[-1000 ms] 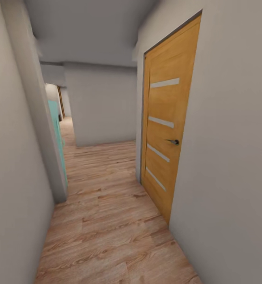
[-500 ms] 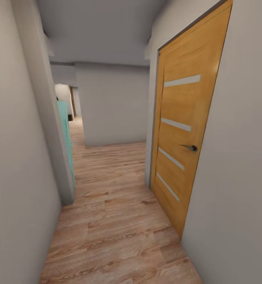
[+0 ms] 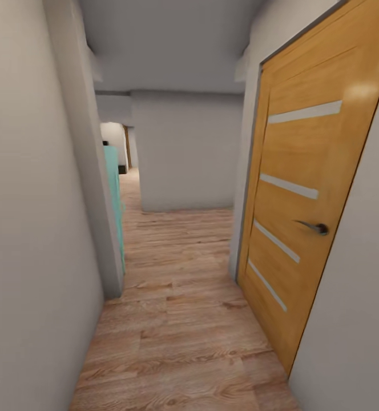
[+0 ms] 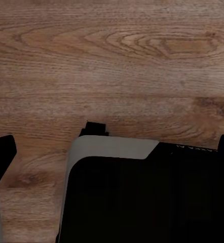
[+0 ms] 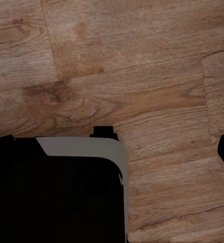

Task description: Move the two storage containers from the living room to the garage. In the garage, place one container on the floor and stack the other container on top of it (either order is fine).

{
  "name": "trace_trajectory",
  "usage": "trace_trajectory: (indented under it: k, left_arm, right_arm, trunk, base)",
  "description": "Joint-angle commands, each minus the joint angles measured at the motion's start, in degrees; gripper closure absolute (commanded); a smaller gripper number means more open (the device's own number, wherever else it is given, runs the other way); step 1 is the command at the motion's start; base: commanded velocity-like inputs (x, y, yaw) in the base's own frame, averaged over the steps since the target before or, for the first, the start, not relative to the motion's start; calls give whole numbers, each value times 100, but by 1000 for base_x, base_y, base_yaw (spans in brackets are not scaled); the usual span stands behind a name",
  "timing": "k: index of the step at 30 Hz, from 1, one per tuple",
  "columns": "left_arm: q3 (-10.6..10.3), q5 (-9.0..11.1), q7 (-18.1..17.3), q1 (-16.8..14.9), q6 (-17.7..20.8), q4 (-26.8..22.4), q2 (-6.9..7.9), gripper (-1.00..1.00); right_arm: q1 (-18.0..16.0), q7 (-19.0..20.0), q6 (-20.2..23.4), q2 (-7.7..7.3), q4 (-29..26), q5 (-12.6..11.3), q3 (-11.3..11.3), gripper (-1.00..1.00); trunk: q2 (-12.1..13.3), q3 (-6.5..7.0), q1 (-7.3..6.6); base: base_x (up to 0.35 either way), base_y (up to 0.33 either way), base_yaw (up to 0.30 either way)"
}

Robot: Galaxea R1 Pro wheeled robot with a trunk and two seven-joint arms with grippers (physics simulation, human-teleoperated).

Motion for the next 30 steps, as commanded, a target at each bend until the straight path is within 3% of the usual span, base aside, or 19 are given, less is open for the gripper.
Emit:
trace_trajectory:
  k: [1, 30]
  left_arm:
    - [-35, 46, 4, -5, -18, 5, 0, -100]
    - [-35, 48, 3, -5, 15, 5, 4, -100]
  right_arm:
    - [-8, -9, -36, 0, 18, -8, 2, -100]
    - [-6, -4, -38, 30, 18, 2, 2, -100]
  trunk:
    - [-5, -8, 4]
    - [-5, -8, 4]
  base:
    - [320, 0, 36]
    - [320, 0, 0]
